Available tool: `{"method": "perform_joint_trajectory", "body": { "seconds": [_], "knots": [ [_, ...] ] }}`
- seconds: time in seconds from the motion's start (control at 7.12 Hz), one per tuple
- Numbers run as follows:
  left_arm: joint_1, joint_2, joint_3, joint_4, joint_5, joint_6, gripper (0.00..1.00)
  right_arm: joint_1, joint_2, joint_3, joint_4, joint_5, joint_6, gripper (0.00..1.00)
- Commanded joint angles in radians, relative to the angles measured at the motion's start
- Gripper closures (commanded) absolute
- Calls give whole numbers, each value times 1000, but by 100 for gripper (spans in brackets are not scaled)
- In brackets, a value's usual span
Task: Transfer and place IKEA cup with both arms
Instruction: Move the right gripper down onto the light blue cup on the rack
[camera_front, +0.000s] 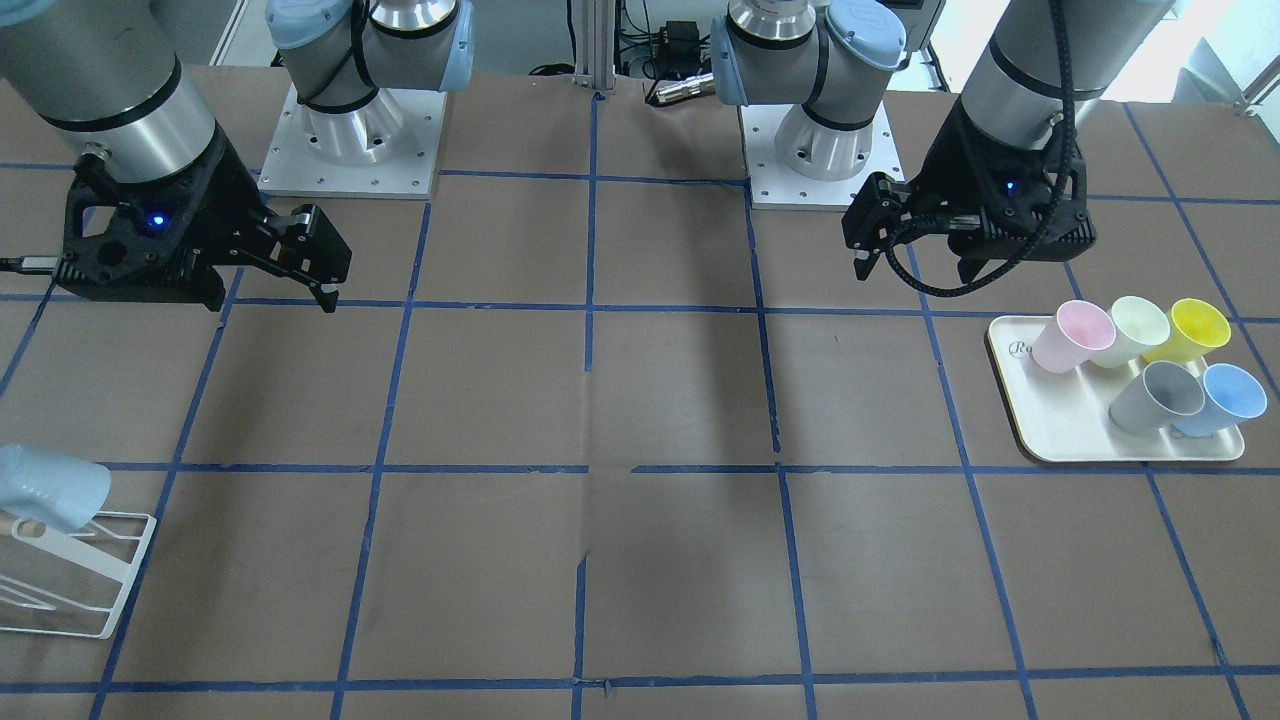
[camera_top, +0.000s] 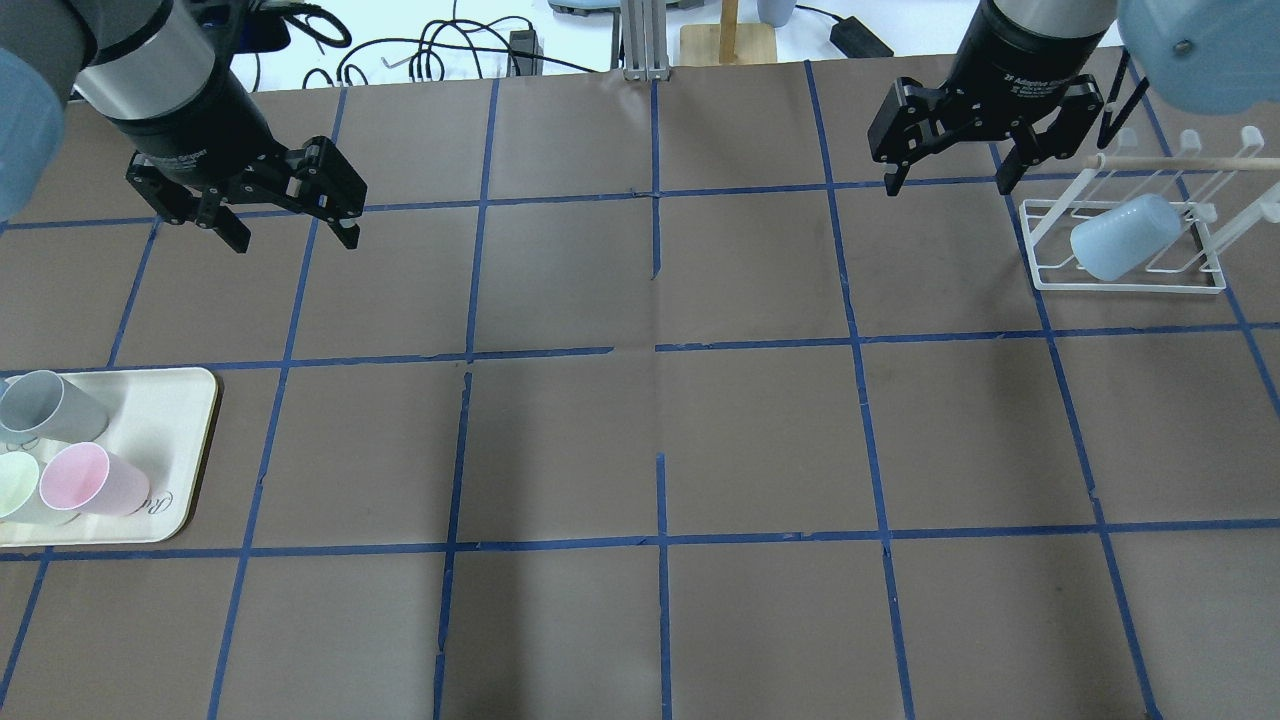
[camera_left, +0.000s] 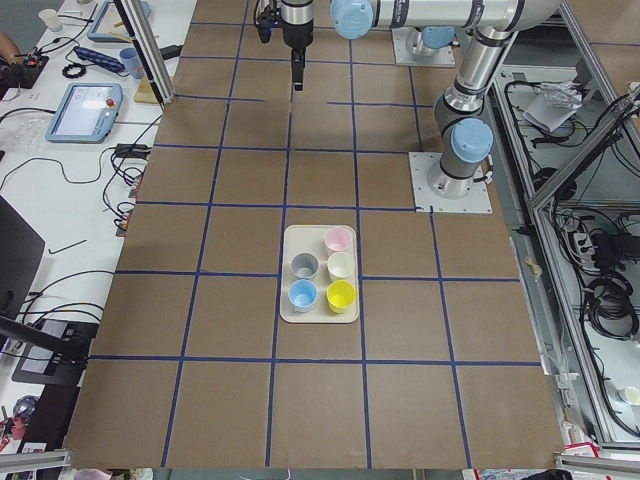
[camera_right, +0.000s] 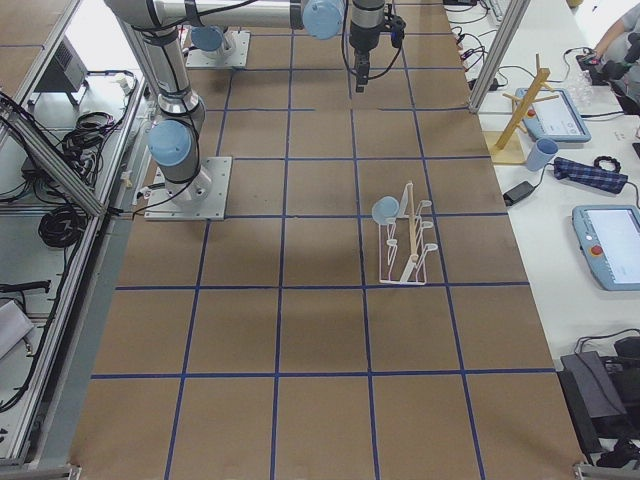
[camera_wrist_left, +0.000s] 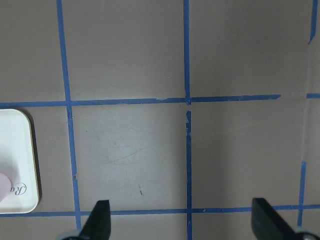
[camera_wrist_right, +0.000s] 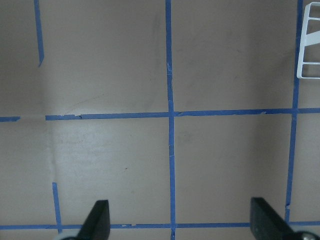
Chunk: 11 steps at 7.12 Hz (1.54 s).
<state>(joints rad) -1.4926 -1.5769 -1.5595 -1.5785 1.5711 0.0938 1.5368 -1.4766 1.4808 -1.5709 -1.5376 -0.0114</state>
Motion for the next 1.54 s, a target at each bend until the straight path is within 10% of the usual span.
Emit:
{"method": "perform_joint_trajectory", "body": {
  "seconds": [0.0,0.42,1.4],
  "knots": [
    [0,0,-1,0,0,0,0,-3,-2,1,8,1,2,0],
    [0,0,-1,0,-5,0,0,-36,9,-4,-7,13,-30,0],
    [0,-3,-10,6,-8,-5,0,-542,149,9,-47,195,-371,1]
  ]
}}
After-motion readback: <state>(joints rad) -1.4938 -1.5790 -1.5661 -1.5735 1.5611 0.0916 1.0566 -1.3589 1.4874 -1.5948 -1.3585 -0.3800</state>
